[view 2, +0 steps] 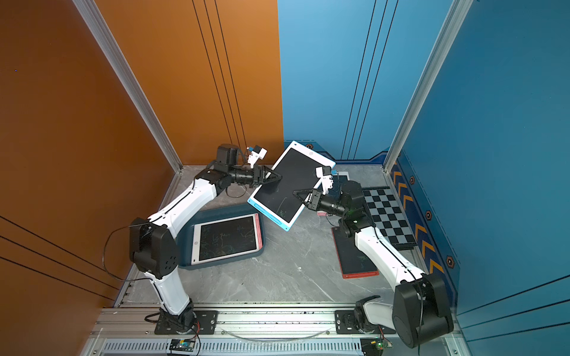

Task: Take out the writing tablet from the storage box
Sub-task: Place the writing tablet at the center of the board.

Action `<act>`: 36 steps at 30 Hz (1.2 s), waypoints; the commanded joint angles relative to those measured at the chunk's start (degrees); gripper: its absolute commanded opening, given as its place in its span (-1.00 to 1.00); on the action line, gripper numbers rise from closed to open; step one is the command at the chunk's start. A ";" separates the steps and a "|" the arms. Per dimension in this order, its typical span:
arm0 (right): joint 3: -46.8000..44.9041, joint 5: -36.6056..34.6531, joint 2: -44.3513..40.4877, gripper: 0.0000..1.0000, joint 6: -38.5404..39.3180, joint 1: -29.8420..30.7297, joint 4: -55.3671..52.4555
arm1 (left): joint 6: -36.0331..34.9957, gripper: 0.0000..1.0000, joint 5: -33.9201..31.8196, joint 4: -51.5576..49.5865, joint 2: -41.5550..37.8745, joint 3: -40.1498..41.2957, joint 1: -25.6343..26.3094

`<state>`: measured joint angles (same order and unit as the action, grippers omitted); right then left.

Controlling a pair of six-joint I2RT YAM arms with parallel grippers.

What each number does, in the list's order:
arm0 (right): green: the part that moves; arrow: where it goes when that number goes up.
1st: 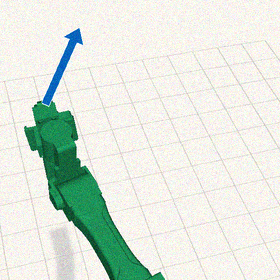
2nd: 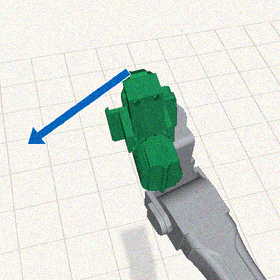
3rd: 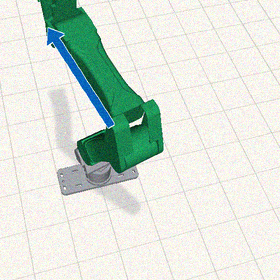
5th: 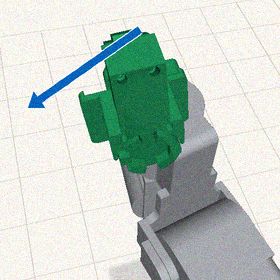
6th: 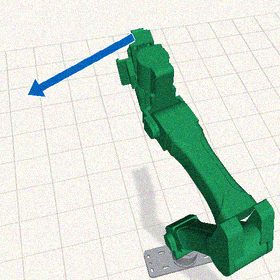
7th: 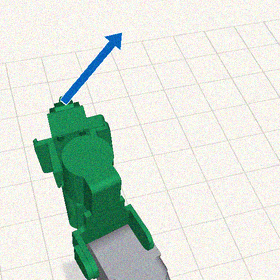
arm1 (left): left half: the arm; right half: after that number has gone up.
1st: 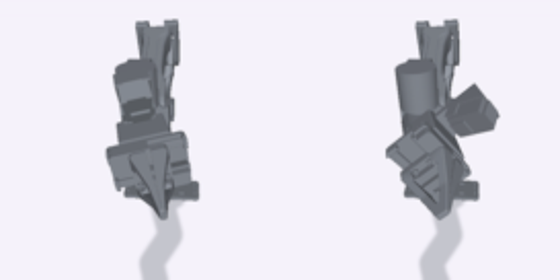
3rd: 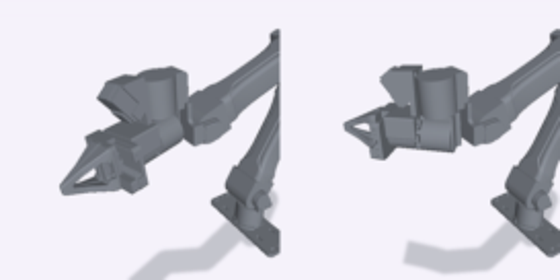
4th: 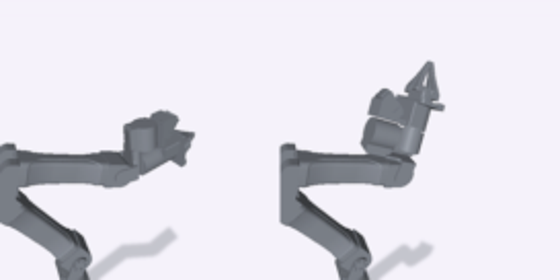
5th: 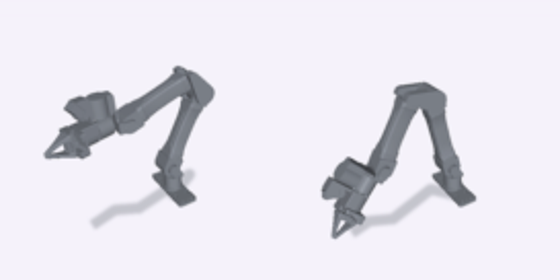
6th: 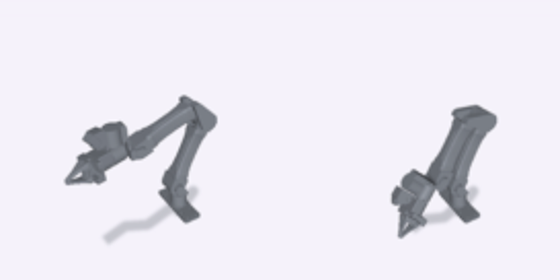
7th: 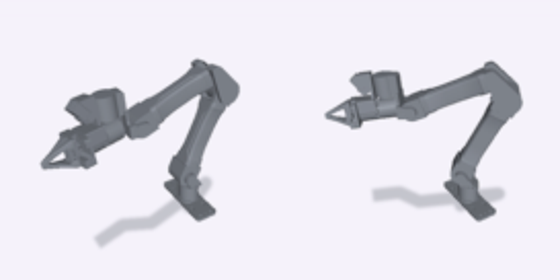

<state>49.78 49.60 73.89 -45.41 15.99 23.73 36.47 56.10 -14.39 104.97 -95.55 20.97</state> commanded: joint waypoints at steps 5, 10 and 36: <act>-1.68 4.56 1.26 -0.76 -3.78 -3.62 10.41 | 1.41 -0.10 2.63 0.80 -0.38 -1.62 -0.93; -1.71 6.31 1.19 -0.77 -4.44 -4.45 10.73 | 1.06 0.20 3.14 0.86 -0.38 -1.80 -1.28; -1.11 4.24 2.26 -0.44 -4.95 -4.90 12.48 | 2.02 -0.88 3.10 0.79 1.68 -4.85 0.52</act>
<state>48.07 54.89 75.96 -51.37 10.50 30.76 38.63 59.61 -11.94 105.93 -99.39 19.90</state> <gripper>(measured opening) 0.266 0.124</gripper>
